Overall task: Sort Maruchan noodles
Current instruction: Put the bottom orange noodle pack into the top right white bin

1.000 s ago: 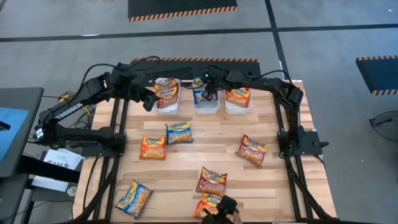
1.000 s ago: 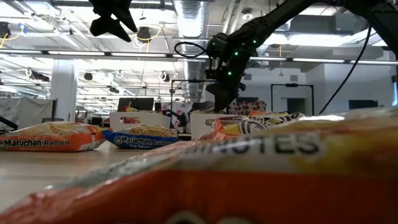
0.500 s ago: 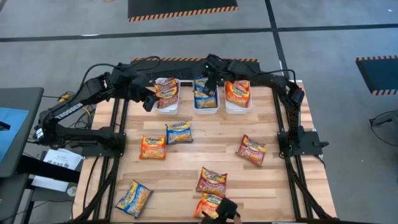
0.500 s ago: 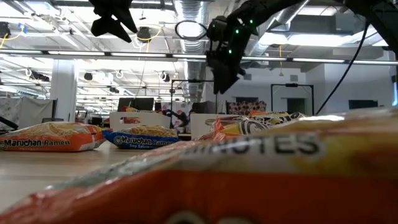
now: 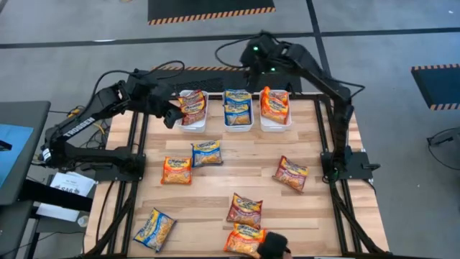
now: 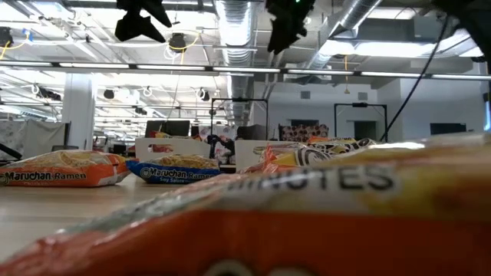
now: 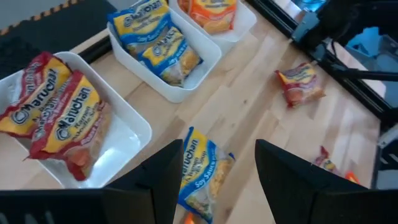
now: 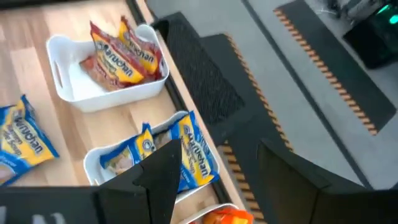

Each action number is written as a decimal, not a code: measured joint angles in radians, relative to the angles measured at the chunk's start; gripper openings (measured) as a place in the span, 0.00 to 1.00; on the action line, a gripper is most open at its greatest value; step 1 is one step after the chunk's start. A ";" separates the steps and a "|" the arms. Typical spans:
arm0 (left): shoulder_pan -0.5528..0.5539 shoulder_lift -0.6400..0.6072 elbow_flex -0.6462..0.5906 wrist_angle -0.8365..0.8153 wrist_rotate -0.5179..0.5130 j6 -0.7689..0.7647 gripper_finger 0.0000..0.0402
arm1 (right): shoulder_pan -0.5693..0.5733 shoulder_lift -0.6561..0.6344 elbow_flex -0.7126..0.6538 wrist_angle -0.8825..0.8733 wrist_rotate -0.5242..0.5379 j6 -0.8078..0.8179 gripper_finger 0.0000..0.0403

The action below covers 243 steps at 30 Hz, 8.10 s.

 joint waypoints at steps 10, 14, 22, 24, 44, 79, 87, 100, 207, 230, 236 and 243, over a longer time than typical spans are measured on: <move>-0.058 -0.005 0.004 -0.148 0.142 -0.018 0.46 | 0.049 -0.112 -0.019 -0.270 -0.305 0.272 0.58; -0.131 -0.009 -0.015 -0.160 0.153 -0.019 0.46 | 0.140 -0.102 -0.019 -0.400 -0.367 0.287 0.58; -0.288 -0.029 -0.120 -0.163 0.156 -0.088 0.46 | 0.373 -0.113 -0.205 -0.404 -0.390 0.363 0.58; -0.316 -0.027 -0.154 -0.165 0.155 -0.113 0.46 | 0.415 -0.110 -0.267 -0.402 -0.390 0.386 0.58; -0.483 -0.025 -0.312 -0.001 0.093 -0.283 0.46 | 0.555 -0.276 -0.839 0.057 -0.655 0.494 0.58; -0.489 -0.024 -0.311 0.105 -0.012 -0.484 0.46 | 0.988 -0.041 -1.061 0.794 -0.541 1.056 0.58; -0.489 -0.024 -0.311 0.106 -0.013 -0.437 0.46 | 1.009 0.060 -1.055 0.829 -0.529 1.141 0.58; -0.489 -0.024 -0.311 0.106 -0.013 -0.426 0.46 | 1.040 0.103 -1.053 0.882 -0.543 1.270 0.57; -0.243 -0.024 -0.311 0.094 -0.349 -0.316 0.46 | -0.036 -0.194 -0.851 0.030 0.116 -0.072 0.01; -0.243 -0.024 -0.311 0.094 -0.346 -0.317 0.46 | -0.125 -0.194 -1.002 0.107 0.117 -0.079 0.07; -0.243 -0.024 -0.311 0.094 -0.346 -0.321 0.46 | -0.134 -0.194 -1.002 0.089 0.058 -0.099 0.15; -0.243 -0.024 -0.311 0.094 -0.352 -0.298 0.46 | -0.133 -0.196 -1.001 0.048 0.057 -0.100 0.33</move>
